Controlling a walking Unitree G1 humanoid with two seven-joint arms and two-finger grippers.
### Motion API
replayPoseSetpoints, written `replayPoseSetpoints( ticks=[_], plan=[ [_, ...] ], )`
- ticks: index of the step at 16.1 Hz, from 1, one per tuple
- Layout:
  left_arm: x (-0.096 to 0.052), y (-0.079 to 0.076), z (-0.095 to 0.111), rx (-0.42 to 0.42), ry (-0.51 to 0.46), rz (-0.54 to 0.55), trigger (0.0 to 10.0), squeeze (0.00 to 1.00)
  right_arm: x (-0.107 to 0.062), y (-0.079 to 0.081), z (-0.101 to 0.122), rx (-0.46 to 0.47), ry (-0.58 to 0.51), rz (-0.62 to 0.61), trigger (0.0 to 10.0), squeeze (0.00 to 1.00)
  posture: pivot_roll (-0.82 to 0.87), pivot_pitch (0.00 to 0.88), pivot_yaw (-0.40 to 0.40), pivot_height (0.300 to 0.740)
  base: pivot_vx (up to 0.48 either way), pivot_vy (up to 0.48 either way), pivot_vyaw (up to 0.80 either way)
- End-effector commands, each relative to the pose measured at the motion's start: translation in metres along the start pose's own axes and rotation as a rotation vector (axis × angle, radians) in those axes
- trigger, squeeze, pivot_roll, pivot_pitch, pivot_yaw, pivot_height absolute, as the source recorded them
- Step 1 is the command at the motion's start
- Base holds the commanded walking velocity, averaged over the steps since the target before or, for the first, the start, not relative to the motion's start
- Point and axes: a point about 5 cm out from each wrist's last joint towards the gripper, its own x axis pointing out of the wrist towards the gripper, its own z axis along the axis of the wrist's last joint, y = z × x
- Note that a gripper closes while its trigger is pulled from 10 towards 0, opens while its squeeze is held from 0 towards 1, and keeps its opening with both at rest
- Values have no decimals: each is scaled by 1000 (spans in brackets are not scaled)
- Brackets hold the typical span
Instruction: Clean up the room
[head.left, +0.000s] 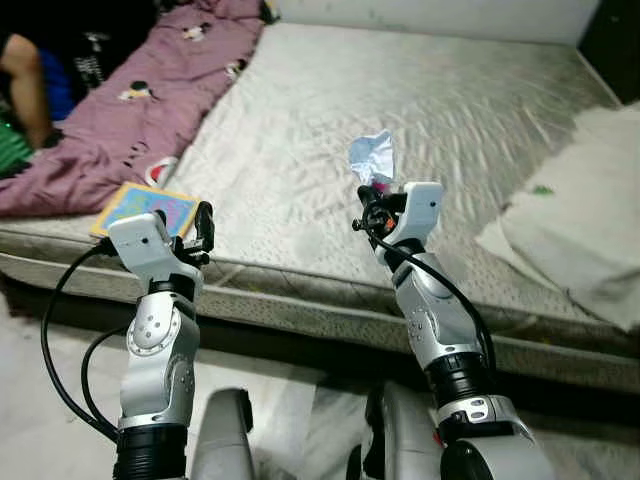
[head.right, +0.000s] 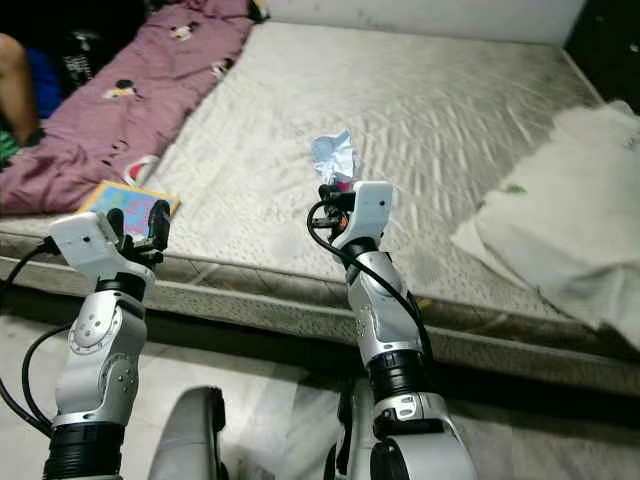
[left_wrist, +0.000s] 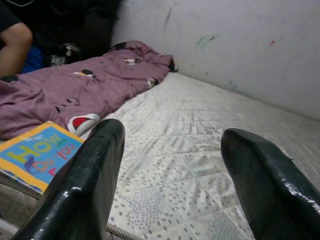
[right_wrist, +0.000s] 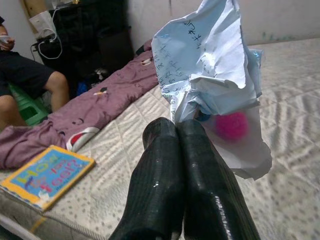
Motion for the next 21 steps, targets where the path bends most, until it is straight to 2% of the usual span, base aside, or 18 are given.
replayPoseSetpoints(
  ticks=[1, 2, 3, 4, 11, 15, 17, 18, 19, 21],
  plan=[
    [3, -2, 3, -26, -13, -5, 10000, 0, 4, 3, 6, -9, -21, 8, 10000, 0, 98, 0, -18, 690, 0, 0, 0],
    [3, -2, 3, -41, -12, -10, 10000, 0, 4, 3, 6, -9, -21, 7, 10000, 0, 99, 0, -18, 700, 0, 0, 0],
    [3, -5, 3, -67, -15, -29, 10000, 224, 4, 2, 6, -10, -21, 4, 10000, 0, 98, 0, -18, 715, 0, 0, 0],
    [2, -5, 4, -71, -23, -35, 10000, 1000, 4, 2, 6, -9, -21, 4, 10000, 0, 97, 0, -18, 730, 0, 0, 0],
    [4, -4, 0, -68, 8, -39, 10000, 1000, 5, 1, 5, -19, -17, 3, 10000, 0, 100, 0, -21, 740, 0, 0, 0],
    [4, -1, -5, -36, 38, -27, 10000, 1000, 5, 0, 4, -24, -15, 2, 10000, 0, 98, 0, -19, 740, 0, 0, 0],
    [6, 2, -8, 1, 72, 14, 10000, 1000, 5, -1, 4, -26, -14, 2, 10000, 0, 97, 0, -16, 740, 0, 0, 0],
    [8, 6, -8, 41, 90, 68, 10000, 847, 6, -2, 3, -27, -13, -2, 10000, 0, 101, 0, -13, 740, 0, 0, 0],
    [10, 9, -6, 50, 77, 76, 10000, 0, 6, -3, 3, -31, -10, -12, 10000, 0, 100, 0, -14, 740, 0, 0, 0],
    [13, 10, 1, 27, 37, 60, 10000, 0, 9, -5, 4, -36, -2, -44, 10000, 0, 99, 0, -26, 740, 0, 0, 0]
  ],
)
